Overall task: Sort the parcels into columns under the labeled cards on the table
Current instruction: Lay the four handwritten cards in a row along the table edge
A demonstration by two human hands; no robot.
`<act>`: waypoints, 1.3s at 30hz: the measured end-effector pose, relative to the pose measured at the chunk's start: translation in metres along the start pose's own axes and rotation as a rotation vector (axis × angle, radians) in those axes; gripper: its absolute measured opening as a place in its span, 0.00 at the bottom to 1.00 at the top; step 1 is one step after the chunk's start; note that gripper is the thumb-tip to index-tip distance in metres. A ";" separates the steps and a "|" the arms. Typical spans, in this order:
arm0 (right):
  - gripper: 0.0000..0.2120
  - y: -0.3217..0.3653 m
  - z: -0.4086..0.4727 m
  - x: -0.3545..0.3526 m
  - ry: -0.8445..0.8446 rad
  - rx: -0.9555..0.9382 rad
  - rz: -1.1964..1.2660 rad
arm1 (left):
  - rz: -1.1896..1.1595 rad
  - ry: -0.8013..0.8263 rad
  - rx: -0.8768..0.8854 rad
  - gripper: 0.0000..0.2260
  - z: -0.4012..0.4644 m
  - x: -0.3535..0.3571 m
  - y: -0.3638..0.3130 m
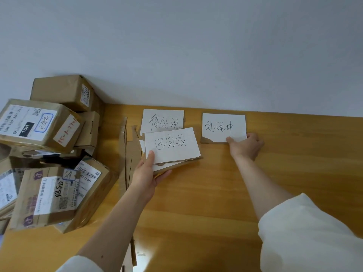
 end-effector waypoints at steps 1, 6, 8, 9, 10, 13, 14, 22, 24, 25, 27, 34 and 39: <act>0.29 -0.001 0.000 0.000 0.003 0.003 0.002 | 0.000 0.001 0.000 0.10 0.000 0.000 0.000; 0.33 0.001 -0.002 -0.009 -0.010 0.009 0.044 | -0.007 0.030 0.003 0.12 -0.004 0.000 -0.003; 0.30 0.007 -0.009 -0.017 -0.047 -0.027 0.128 | -0.009 0.049 0.001 0.13 -0.007 0.000 -0.004; 0.26 0.012 -0.015 -0.020 -0.043 -0.065 0.166 | -0.010 0.060 0.001 0.13 -0.009 0.000 -0.004; 0.21 0.019 -0.024 -0.022 -0.004 -0.103 0.201 | -0.009 0.075 0.002 0.13 -0.011 -0.001 -0.005; 0.16 0.032 -0.067 -0.016 0.325 -0.112 0.283 | 0.003 0.137 0.007 0.15 -0.018 -0.001 -0.007; 0.17 0.034 -0.085 -0.013 0.457 -0.079 0.296 | 0.008 0.156 0.009 0.15 -0.021 -0.001 -0.007; 0.19 0.026 -0.157 -0.025 0.583 0.085 0.531 | 0.018 0.325 0.008 0.15 -0.051 -0.016 -0.013; 0.17 0.029 -0.167 -0.036 0.545 0.058 0.560 | 0.036 0.402 -0.005 0.16 -0.061 -0.021 -0.016; 0.16 0.030 -0.173 -0.042 0.528 0.047 0.565 | 0.045 0.428 -0.017 0.16 -0.066 -0.025 -0.017; 0.14 0.032 -0.182 -0.054 0.488 0.018 0.569 | 0.040 0.470 -0.045 0.15 -0.073 -0.033 -0.019; 0.11 0.023 -0.208 -0.087 0.388 0.020 0.610 | 0.032 0.520 -0.036 0.16 -0.090 -0.047 -0.028; 0.09 0.009 -0.201 -0.102 0.338 0.028 0.589 | 0.042 0.533 -0.029 0.14 -0.098 -0.039 -0.021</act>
Point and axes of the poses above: each hand's wrist, its own z-axis towards the middle knuckle, its own x-axis out of the palm, y = z × x, the point moved 8 cm from there along z, towards the middle knuckle, and after that the axes turned 11 degrees about -y, right-handed, at the moved point
